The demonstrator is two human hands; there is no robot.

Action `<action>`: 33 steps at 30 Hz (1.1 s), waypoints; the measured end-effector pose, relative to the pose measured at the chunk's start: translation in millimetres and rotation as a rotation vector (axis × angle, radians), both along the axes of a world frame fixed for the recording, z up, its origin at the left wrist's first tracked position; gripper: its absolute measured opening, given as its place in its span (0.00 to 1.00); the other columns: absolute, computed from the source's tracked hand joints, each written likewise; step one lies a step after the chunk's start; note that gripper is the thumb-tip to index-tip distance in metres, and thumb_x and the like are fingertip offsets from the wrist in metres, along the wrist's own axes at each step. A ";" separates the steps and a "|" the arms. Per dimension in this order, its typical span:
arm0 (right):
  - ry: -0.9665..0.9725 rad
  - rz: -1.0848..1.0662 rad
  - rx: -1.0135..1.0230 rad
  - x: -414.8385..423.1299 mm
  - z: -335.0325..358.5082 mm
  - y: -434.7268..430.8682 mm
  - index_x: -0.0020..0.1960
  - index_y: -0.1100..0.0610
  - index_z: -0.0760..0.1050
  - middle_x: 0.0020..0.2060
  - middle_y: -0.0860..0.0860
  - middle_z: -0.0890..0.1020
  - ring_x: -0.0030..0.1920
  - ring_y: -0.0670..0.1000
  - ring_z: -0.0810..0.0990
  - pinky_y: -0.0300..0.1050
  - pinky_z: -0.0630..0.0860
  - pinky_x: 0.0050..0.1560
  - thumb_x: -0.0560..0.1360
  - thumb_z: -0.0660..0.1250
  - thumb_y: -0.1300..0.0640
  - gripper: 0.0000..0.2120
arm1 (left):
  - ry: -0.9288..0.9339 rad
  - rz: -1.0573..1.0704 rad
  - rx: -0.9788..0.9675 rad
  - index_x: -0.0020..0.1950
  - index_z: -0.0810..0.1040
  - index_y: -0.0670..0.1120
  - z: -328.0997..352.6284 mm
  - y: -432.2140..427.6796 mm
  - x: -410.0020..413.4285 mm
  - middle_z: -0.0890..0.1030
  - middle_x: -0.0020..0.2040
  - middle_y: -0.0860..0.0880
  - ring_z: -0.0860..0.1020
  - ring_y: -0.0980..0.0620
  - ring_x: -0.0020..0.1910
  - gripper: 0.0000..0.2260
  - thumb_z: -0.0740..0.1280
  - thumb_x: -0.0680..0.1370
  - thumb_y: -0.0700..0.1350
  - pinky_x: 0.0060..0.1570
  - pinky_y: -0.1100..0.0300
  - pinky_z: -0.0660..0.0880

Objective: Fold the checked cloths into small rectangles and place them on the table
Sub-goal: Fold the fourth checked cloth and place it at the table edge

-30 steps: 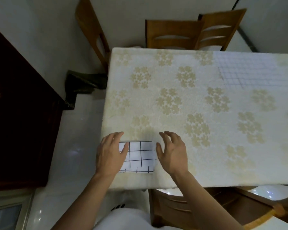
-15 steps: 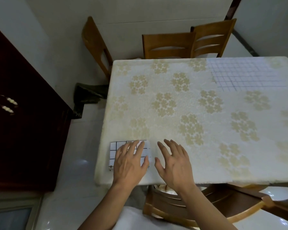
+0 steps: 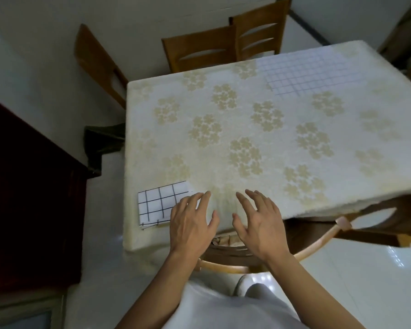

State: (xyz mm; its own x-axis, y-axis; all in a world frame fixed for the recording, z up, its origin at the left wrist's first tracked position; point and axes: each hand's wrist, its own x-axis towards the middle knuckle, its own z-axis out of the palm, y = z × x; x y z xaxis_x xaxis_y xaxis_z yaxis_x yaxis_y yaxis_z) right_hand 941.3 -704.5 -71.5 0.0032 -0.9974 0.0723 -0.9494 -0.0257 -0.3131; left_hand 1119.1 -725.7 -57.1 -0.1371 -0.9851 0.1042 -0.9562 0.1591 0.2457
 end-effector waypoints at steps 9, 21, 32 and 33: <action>0.036 -0.286 -0.047 -16.9 9.7 63.3 0.69 0.54 0.75 0.65 0.55 0.78 0.65 0.58 0.75 0.57 0.72 0.65 0.77 0.62 0.45 0.24 | 0.100 -0.273 -0.091 0.65 0.78 0.49 -8.1 13.1 -14.4 0.80 0.60 0.50 0.77 0.48 0.58 0.19 0.62 0.77 0.55 0.55 0.51 0.74; 0.095 -0.572 -0.029 -40.7 17.5 136.1 0.70 0.52 0.74 0.65 0.54 0.78 0.64 0.56 0.75 0.55 0.72 0.64 0.77 0.67 0.47 0.23 | 0.161 -0.541 -0.136 0.65 0.78 0.49 -4.2 30.2 -67.3 0.80 0.59 0.51 0.77 0.49 0.57 0.19 0.62 0.77 0.55 0.53 0.52 0.74; 0.038 -0.733 -0.051 -147.5 -2.4 188.9 0.68 0.53 0.75 0.63 0.53 0.78 0.62 0.56 0.76 0.55 0.72 0.63 0.77 0.60 0.44 0.23 | 0.145 -0.693 -0.084 0.67 0.75 0.51 1.0 60.3 -198.6 0.79 0.61 0.53 0.75 0.51 0.59 0.20 0.60 0.78 0.56 0.57 0.54 0.72; 0.032 -0.738 -0.051 -163.8 -4.7 193.4 0.69 0.53 0.75 0.63 0.53 0.78 0.62 0.56 0.76 0.55 0.72 0.63 0.77 0.60 0.44 0.23 | 0.136 -0.701 -0.077 0.68 0.74 0.51 1.0 63.3 -216.6 0.78 0.61 0.53 0.74 0.51 0.59 0.20 0.59 0.78 0.56 0.58 0.55 0.72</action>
State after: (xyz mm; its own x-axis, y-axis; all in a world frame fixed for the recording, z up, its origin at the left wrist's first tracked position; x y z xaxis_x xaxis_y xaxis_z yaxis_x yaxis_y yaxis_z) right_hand 777.5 -511.1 -76.2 -0.6644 -0.7359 0.1301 -0.7337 0.6093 -0.3006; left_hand 902.5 -662.4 -56.1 -0.7157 -0.6591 0.2312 -0.5845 0.7464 0.3182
